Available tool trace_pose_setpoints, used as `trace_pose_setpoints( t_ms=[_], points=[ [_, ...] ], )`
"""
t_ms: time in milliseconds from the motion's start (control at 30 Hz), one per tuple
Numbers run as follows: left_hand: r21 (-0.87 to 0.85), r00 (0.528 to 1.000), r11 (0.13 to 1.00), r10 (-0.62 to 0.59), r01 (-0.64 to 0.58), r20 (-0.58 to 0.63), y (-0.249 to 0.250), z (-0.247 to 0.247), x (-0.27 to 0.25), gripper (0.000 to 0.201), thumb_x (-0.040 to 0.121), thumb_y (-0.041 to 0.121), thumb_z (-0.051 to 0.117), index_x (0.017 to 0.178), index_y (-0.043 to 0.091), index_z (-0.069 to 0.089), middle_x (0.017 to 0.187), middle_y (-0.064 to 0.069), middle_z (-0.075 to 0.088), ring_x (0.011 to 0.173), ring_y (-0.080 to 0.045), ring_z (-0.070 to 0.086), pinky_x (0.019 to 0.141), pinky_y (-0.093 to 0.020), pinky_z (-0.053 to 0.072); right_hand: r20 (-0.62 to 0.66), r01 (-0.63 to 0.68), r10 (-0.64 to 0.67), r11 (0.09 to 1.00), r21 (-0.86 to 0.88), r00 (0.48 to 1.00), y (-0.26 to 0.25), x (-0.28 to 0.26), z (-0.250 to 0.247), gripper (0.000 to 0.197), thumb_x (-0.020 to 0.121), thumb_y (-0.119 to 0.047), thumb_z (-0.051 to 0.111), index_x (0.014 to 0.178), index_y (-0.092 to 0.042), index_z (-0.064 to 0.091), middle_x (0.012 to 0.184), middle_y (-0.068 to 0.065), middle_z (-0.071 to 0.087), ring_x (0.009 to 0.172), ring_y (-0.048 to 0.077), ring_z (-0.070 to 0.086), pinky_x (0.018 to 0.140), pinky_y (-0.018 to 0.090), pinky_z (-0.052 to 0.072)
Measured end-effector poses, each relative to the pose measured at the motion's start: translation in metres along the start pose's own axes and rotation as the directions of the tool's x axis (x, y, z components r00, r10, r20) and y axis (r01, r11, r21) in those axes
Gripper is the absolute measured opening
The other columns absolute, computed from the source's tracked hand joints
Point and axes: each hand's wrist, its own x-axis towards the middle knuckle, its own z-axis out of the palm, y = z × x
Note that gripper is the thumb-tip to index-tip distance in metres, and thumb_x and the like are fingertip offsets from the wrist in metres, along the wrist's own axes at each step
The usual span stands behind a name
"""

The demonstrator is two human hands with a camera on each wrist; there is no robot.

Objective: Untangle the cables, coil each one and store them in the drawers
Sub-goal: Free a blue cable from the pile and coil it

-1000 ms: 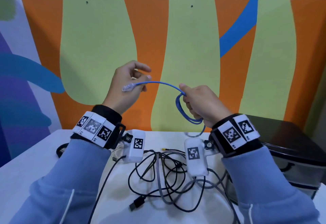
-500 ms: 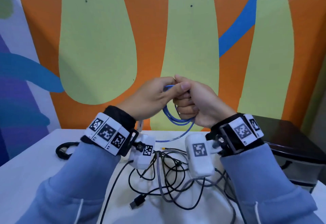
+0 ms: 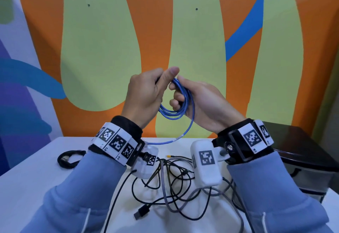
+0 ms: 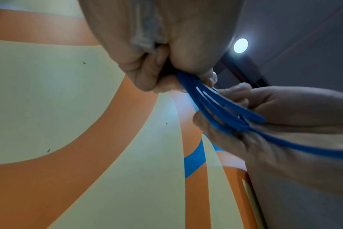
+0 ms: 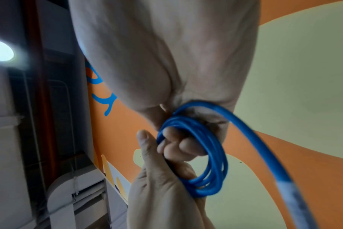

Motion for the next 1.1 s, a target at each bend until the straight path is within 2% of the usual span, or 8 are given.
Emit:
trace_pose_setpoints(
  t_ms=[133,333,433,567,667,800,933,1100],
  points=[
    [-0.048,1.0,0.999,0.01,-0.01,0.0,0.002,-0.003,0.001,0.064,0.104,0.057,0.056,0.067,0.004,0.055,0.055,-0.005,0.05,0.057,-0.029,0.045,0.057,-0.042,0.04,0.009,0.012,-0.012,1.0,-0.012,1.0,0.001,-0.002,0.002,0.038,0.112,-0.032,0.046,0.081,-0.011,0.054,0.059,0.001,0.038,0.06,0.023,0.047,0.059,0.025,0.044],
    [0.042,0.977,0.991,0.116,-0.125,0.177,-0.017,-0.018,0.005,0.053,0.088,0.068,0.069,0.075,0.017,0.076,0.063,0.0,0.058,0.059,-0.015,0.044,0.057,-0.033,0.035,-0.12,0.029,-0.034,0.999,-0.041,0.992,0.016,0.003,0.003,0.04,0.111,-0.03,0.047,0.073,-0.016,0.045,0.059,-0.007,0.026,0.052,0.012,0.018,0.049,0.024,0.017],
    [-0.054,0.964,0.99,0.137,-0.128,0.227,-0.025,-0.032,0.008,0.04,0.079,0.054,0.084,0.07,0.016,0.077,0.065,-0.003,0.061,0.058,-0.012,0.042,0.057,-0.029,0.032,-0.14,-0.012,-0.006,0.992,-0.122,0.99,0.029,-0.001,-0.001,0.041,0.109,-0.033,0.052,0.072,-0.016,0.049,0.065,-0.003,0.02,0.052,0.013,0.017,0.046,0.021,0.019],
    [-0.071,0.957,0.979,0.202,-0.192,0.206,-0.028,-0.035,0.009,0.045,0.079,0.044,0.089,0.063,0.007,0.07,0.062,-0.01,0.056,0.058,-0.021,0.041,0.056,-0.029,0.03,-0.098,-0.034,0.037,0.999,0.036,0.994,0.052,-0.012,0.002,0.046,0.107,-0.038,0.058,0.113,0.007,0.066,0.086,0.006,0.015,0.053,0.01,0.02,0.044,0.019,0.023],
    [0.007,0.955,0.971,0.236,-0.241,0.182,-0.027,-0.025,0.008,0.047,0.082,0.049,0.085,0.065,0.01,0.066,0.064,-0.006,0.053,0.058,-0.02,0.042,0.056,-0.029,0.03,-0.065,-0.072,0.083,0.985,0.157,0.994,0.056,-0.025,0.002,0.042,0.108,-0.043,0.053,0.077,-0.015,0.051,0.068,-0.003,0.017,0.049,0.01,0.022,0.046,0.02,0.021],
    [0.008,0.95,0.982,0.178,-0.186,0.255,-0.027,-0.01,0.003,0.033,0.09,0.048,0.077,0.077,0.018,0.073,0.077,-0.001,0.055,0.066,-0.012,0.048,0.063,-0.025,0.036,-0.064,-0.044,0.073,0.925,0.378,0.995,0.058,-0.037,-0.004,0.046,0.108,-0.04,0.052,0.069,-0.019,0.041,0.063,-0.004,0.016,0.044,0.007,0.021,0.046,0.022,0.013],
    [0.073,0.861,0.991,0.058,-0.11,0.505,-0.021,-0.008,-0.003,0.014,0.098,0.039,0.073,0.095,0.027,0.08,0.089,0.007,0.055,0.077,-0.008,0.05,0.069,-0.022,0.038,-0.09,-0.007,0.058,0.873,0.488,0.994,0.058,-0.042,-0.009,0.046,0.108,-0.039,0.05,0.067,-0.019,0.039,0.057,-0.005,0.02,0.039,0.006,0.022,0.037,0.019,0.021],
    [0.058,0.773,0.998,-0.053,0.022,0.632,-0.011,-0.002,-0.009,0.01,0.101,0.017,0.069,0.097,0.023,0.076,0.073,0.002,0.071,0.064,-0.017,0.06,0.066,-0.039,0.055,-0.095,0.024,0.03,0.854,0.519,0.995,0.062,-0.045,-0.009,0.048,0.108,-0.038,0.05,0.066,-0.02,0.039,0.053,-0.006,0.022,0.037,0.005,0.022,0.04,0.019,0.018]
  ],
)
